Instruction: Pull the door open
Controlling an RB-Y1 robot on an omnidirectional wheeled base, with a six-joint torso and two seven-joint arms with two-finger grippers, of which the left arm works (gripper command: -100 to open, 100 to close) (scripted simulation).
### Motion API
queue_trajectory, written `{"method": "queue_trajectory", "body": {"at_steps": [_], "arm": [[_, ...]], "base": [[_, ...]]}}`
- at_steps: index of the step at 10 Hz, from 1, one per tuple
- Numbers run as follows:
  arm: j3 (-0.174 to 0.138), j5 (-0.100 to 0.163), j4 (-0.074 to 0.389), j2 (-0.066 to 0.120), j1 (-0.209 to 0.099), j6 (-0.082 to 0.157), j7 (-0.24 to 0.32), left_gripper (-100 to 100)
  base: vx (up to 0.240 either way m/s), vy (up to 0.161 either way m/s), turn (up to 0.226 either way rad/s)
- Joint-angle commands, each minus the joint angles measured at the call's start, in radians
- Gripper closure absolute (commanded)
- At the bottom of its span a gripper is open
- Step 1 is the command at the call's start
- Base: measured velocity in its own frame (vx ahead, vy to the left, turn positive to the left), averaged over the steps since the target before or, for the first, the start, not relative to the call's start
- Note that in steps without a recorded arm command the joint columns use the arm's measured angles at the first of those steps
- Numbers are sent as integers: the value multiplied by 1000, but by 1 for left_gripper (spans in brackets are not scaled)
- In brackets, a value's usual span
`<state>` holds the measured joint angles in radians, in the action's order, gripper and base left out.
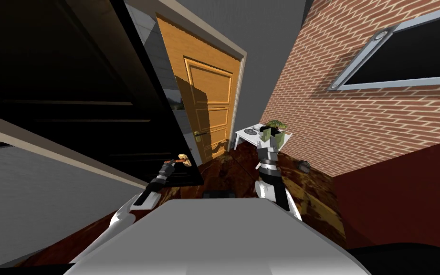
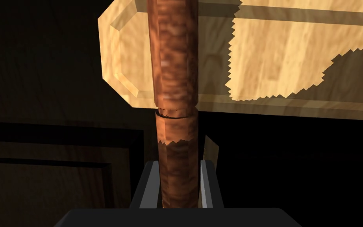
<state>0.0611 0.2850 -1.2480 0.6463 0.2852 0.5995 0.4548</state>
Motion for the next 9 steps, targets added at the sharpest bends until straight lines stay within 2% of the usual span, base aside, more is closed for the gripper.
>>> {"method": "queue_trajectory", "body": {"at_steps": [1, 3, 4, 5, 6, 8, 9], "arm": [[21, -3, 0, 7, 13, 31, 11, 100], [37, -1, -5, 28, 36, 63, 28, 100], [22, 2, -1, 27, 33, 46, 22, 100], [36, 1, 4, 45, 53, 82, 36, 100], [39, 1, 5, 49, 57, 91, 40, 100], [53, 1, 9, 69, 77, 130, 55, 100], [56, 1, 11, 74, 82, 141, 59, 100]], "base": [[-177, 44, -90], [-164, 67, -105], [-88, 47, -28], [-176, 58, -225], [-229, 75, -153], [-183, 64, -132], [-172, 49, -99]]}}
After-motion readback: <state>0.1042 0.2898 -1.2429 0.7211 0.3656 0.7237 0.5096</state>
